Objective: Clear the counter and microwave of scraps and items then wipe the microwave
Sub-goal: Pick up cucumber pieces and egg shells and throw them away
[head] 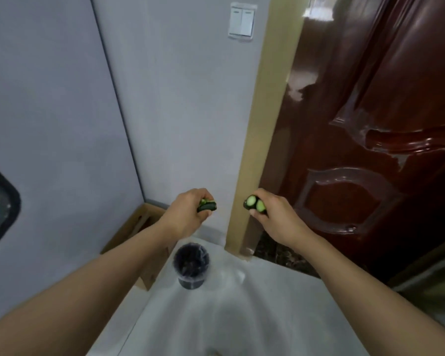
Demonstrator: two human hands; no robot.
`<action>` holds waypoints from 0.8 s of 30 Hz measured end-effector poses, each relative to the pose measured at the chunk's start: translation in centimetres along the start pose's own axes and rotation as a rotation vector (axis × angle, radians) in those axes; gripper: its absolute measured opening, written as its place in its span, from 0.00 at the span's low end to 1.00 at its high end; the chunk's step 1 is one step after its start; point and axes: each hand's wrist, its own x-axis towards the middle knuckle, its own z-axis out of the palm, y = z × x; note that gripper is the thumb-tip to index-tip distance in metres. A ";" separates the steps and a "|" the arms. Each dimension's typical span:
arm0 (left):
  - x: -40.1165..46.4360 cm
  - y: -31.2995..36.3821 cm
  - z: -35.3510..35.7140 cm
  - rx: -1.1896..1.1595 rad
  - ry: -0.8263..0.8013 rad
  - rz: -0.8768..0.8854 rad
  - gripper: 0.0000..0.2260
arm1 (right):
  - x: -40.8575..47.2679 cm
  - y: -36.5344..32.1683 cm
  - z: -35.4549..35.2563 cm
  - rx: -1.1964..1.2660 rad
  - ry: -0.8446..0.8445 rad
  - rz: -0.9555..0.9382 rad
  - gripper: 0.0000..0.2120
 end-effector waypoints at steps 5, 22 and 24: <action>6.2 -3.0 0.9 -0.026 0.040 -0.103 0.07 | 7.5 3.0 1.3 -0.005 -0.073 -0.057 0.07; 14.4 -10.6 0.6 -0.017 0.228 -0.509 0.08 | 26.9 5.5 9.4 0.081 -0.353 -0.349 0.09; 14.9 -11.4 1.1 0.005 0.260 -0.582 0.08 | 28.9 5.7 10.7 0.098 -0.405 -0.408 0.08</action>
